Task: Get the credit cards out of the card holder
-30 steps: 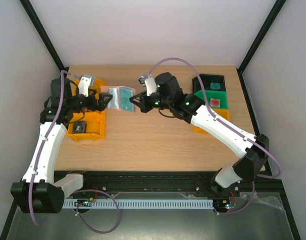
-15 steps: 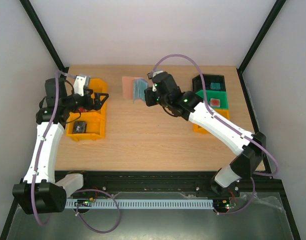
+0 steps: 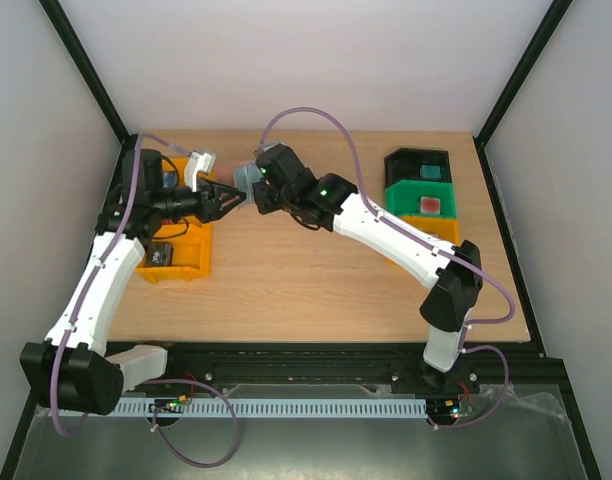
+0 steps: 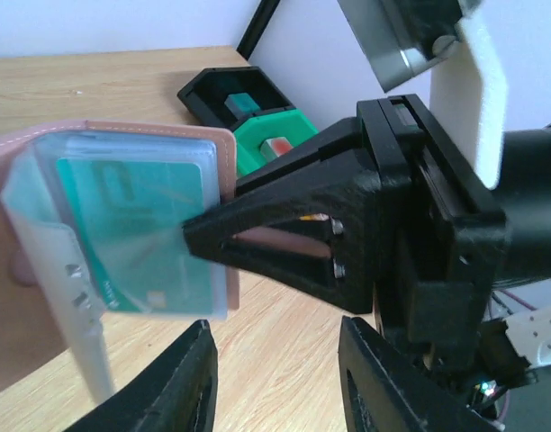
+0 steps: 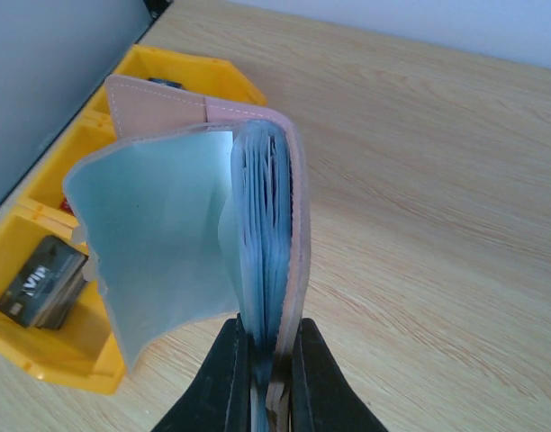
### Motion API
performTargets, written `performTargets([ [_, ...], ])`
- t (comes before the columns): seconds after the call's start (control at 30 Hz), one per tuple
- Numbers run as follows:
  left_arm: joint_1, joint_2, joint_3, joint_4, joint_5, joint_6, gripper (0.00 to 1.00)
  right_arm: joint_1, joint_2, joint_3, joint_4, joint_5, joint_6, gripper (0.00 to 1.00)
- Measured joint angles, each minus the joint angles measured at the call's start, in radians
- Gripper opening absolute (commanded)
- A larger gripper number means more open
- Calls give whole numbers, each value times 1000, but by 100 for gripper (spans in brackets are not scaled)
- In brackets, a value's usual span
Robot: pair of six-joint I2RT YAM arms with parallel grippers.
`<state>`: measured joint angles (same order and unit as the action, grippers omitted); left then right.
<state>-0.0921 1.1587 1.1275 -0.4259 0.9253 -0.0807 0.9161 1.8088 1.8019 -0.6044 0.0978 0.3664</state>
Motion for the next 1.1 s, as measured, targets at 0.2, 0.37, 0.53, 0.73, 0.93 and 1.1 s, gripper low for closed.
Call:
performTargets([
  [0.2, -21, 45, -14, 68, -3, -71, 33, 0, 17, 37, 7, -98, 1, 2],
  [0.37, 32, 52, -79, 122, -18, -130, 35, -4, 16, 38, 24, -201, 2, 2],
  [0.53, 65, 51, -93, 129, -23, -140, 38, -27, -6, 0, 101, -352, 8, 2],
  [0.73, 77, 31, -98, 128, 15, -128, 42, -104, -89, -150, 246, -569, 47, 2],
  [0.93, 91, 3, -100, 127, 95, -118, 43, -156, -166, -257, 378, -725, 69, 2],
  [1.1, 87, -11, -100, 124, 154, -113, 34, -164, -182, -314, 494, -810, 111, 2],
])
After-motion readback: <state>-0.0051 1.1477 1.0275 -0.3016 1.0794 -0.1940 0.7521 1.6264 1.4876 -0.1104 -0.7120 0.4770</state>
